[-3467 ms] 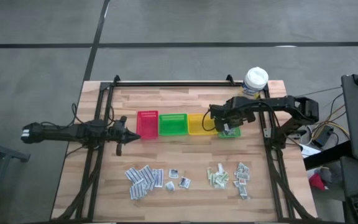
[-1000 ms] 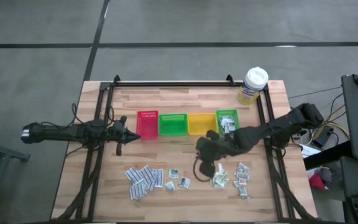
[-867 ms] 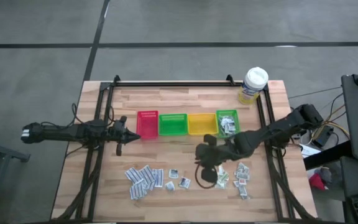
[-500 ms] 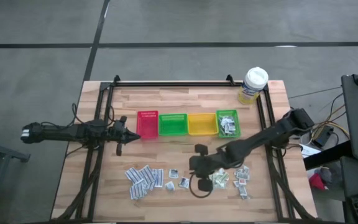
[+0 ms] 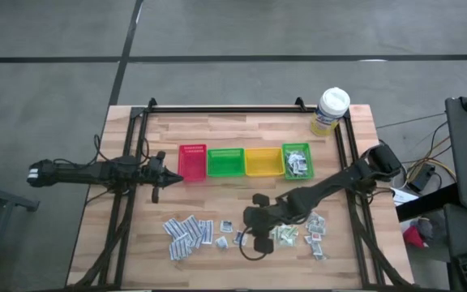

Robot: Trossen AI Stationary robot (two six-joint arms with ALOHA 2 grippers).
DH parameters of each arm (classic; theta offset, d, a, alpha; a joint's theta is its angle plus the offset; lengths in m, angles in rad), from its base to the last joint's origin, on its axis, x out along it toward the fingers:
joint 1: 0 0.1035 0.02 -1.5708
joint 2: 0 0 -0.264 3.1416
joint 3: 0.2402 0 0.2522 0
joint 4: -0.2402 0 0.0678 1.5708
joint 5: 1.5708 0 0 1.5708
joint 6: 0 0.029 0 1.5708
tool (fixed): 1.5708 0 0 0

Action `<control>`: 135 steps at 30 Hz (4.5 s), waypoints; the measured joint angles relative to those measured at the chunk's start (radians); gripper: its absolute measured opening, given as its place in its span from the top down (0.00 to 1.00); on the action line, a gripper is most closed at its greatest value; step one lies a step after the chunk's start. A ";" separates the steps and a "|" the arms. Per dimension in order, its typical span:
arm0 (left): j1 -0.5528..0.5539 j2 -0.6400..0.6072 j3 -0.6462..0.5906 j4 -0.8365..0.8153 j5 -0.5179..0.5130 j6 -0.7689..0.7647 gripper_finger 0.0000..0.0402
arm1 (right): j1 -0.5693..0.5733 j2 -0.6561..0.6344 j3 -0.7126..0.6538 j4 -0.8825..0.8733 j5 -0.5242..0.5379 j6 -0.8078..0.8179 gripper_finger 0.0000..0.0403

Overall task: Pick & Place First Aid Supplies
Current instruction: Put the blue alcohol pad into the right green bin

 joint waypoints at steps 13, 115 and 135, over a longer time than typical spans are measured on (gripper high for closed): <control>0.000 0.001 0.000 0.000 0.000 0.000 1.00 | 0.000 0.121 0.200 -0.126 -0.028 0.000 0.69; 0.000 0.002 0.000 0.000 0.000 0.000 1.00 | 0.007 0.511 0.594 -0.505 -0.104 0.015 0.98; 0.000 0.002 0.000 0.000 0.000 0.000 1.00 | 0.007 0.505 0.829 -0.850 -0.040 -0.076 0.98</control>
